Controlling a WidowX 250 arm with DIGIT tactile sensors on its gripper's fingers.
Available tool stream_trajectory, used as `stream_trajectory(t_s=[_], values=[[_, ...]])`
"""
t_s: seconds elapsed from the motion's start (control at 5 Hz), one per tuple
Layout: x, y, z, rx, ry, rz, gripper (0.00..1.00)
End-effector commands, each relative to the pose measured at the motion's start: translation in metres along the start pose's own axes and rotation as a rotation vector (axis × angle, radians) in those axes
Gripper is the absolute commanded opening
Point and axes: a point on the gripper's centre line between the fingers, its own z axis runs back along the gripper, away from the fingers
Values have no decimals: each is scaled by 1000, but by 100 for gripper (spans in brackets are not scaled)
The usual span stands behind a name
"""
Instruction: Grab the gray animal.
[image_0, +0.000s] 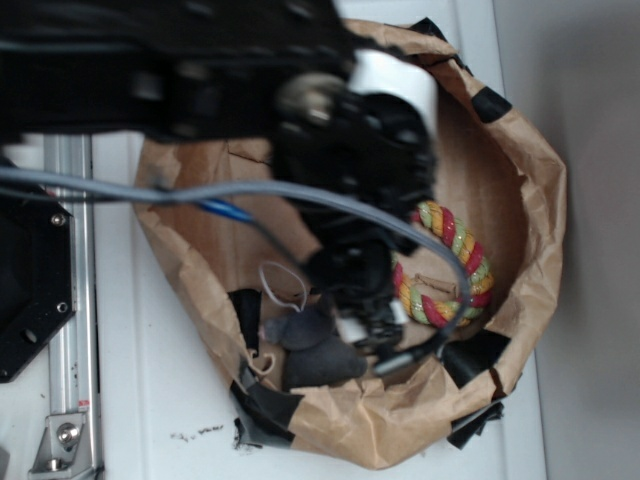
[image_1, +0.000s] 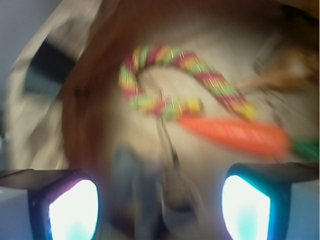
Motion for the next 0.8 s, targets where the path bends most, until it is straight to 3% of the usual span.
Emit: stream_trajectory(t_s=[0.0, 0.2, 0.4, 0.6], values=[[10, -47, -80, -66, 74, -217, 100], [-9, -52, -80, -86, 113, -290, 100], [-19, -43, -60, -55, 52, -284, 100], [-14, -31, -12, 3, -76, -230, 100]])
